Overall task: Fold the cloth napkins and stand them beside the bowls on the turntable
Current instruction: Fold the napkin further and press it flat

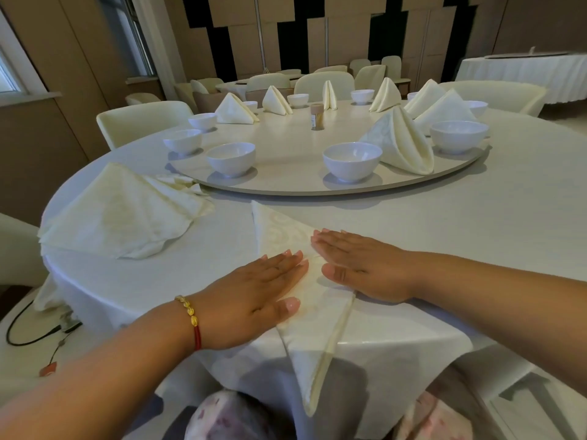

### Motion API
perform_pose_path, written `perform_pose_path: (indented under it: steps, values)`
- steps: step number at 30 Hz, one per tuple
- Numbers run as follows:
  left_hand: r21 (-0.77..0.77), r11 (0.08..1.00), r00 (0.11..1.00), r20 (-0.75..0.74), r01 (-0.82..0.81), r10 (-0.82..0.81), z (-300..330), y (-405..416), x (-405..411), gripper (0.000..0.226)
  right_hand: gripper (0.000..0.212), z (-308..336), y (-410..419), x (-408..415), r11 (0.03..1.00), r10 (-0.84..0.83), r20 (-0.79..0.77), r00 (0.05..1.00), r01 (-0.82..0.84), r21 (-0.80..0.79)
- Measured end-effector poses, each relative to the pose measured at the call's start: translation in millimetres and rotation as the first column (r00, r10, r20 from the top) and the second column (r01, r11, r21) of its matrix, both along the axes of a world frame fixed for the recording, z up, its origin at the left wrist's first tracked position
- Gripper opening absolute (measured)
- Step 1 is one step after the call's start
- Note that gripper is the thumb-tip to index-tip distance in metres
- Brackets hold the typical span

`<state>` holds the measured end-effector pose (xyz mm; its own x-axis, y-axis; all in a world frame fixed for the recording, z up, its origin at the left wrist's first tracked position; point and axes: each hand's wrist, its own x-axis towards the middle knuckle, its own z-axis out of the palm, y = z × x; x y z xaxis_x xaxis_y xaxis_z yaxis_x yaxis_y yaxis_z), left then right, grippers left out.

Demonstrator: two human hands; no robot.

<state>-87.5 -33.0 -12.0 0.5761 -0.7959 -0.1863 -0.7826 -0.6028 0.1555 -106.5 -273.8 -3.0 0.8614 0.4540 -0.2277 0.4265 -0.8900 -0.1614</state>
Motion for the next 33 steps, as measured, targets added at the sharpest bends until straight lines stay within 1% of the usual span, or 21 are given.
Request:
perform_pose_path:
  steps: [6,10,12,14,16,20,21,22,23,24,25,26,27,28,29,30,31,32,33]
  values:
    - [-0.020,0.995,0.994,-0.049,0.101,-0.101,1.5,15.8,-2.9,0.067,0.092,-1.7,-1.7,-1.1,1.000,-0.001,0.006,1.000,0.001,0.016]
    - [-0.020,0.994,0.991,-0.074,0.110,-0.111,2.6,19.7,-4.8,0.072,0.087,-2.7,-1.5,-0.5,1.000,-0.006,0.008,1.000,0.005,0.016]
    - [-0.045,0.994,0.991,-0.086,0.100,-0.104,2.6,20.1,-5.1,0.074,0.085,-2.4,-1.1,-1.0,1.000,-0.006,0.008,1.000,0.006,0.019]
    - [-0.086,0.992,0.991,-0.085,0.095,-0.102,1.8,18.8,-5.2,0.070,0.084,-2.8,-1.3,-0.7,1.000,-0.006,0.009,1.000,0.006,0.023]
    - [-0.146,0.986,0.993,-0.071,0.082,-0.093,-1.2,17.6,-3.3,0.062,0.084,-3.7,-2.4,0.7,0.999,-0.007,0.013,1.000,0.007,0.032]
    - [-0.345,0.939,1.000,-0.018,0.006,-0.013,-7.8,12.5,0.9,0.044,0.086,-3.9,-3.2,1.5,0.998,-0.011,0.003,1.000,0.011,0.070]
    - [-0.426,0.904,1.000,-0.024,-0.025,0.017,-8.3,11.0,1.6,0.042,0.087,-3.3,-4.6,3.2,0.993,-0.019,-0.023,1.000,0.021,0.120]
    - [-0.523,0.849,0.997,-0.059,-0.073,0.049,-7.0,7.6,1.3,0.040,0.087,-1.7,-6.2,4.3,0.976,-0.034,-0.070,0.997,0.048,0.213]
    - [-0.618,0.773,0.989,-0.116,-0.141,0.088,-4.6,2.3,0.2,0.036,0.088,-1.0,-8.3,6.1,0.935,-0.050,-0.133,0.990,0.093,0.343]
    - [-0.681,0.696,0.973,-0.187,-0.229,0.137,-1.6,-3.2,0.1,0.034,0.089,-0.6,-11.3,7.3,0.861,-0.055,-0.203,0.978,0.149,0.487]
    - [-0.709,0.623,0.943,-0.277,-0.329,0.184,0.3,-7.7,1.6,0.038,0.086,-1.0,-14.2,8.0,0.762,-0.032,-0.270,0.962,0.199,0.617]
    - [-0.723,0.534,0.894,-0.410,-0.439,0.180,1.5,-11.4,4.0,0.041,0.079,-0.6,-16.4,7.5,0.662,0.017,-0.317,0.948,0.227,0.715]
    - [-0.719,0.428,0.825,-0.550,-0.548,0.131,0.4,-14.4,9.0,0.043,0.072,-1.6,-20.4,8.2,0.574,0.057,-0.341,0.938,0.248,0.781]
    - [-0.694,0.335,0.756,-0.648,-0.637,0.093,0.1,-17.6,13.6,0.046,0.061,-1.6,-23.4,8.1,0.508,0.056,-0.348,0.936,0.274,0.817]
    - [-0.668,0.286,0.717,-0.686,-0.687,0.121,0.5,-20.1,18.0,0.051,0.049,0.0,-25.5,8.6,0.474,0.023,-0.356,0.934,0.303,0.827]
    - [-0.657,0.280,0.711,-0.674,-0.701,0.199,0.7,-22.2,22.1,0.053,0.041,2.4,-26.0,9.2,0.466,-0.009,-0.366,0.931,0.328,0.822]
    - [-0.647,0.289,0.708,-0.640,-0.706,0.298,1.2,-24.1,25.3,0.050,0.039,4.2,-25.8,11.1,0.477,-0.049,-0.374,0.926,0.350,0.806]
    - [-0.639,0.305,0.704,-0.593,-0.706,0.391,1.3,-25.7,28.8,0.044,0.036,5.5,-25.1,13.2,0.514,-0.101,-0.372,0.923,0.369,0.774]
    - [-0.627,0.318,0.695,-0.561,-0.711,0.449,2.3,-27.8,31.5,0.039,0.029,7.6,-22.6,15.8,0.571,-0.170,-0.349,0.922,0.381,0.728]
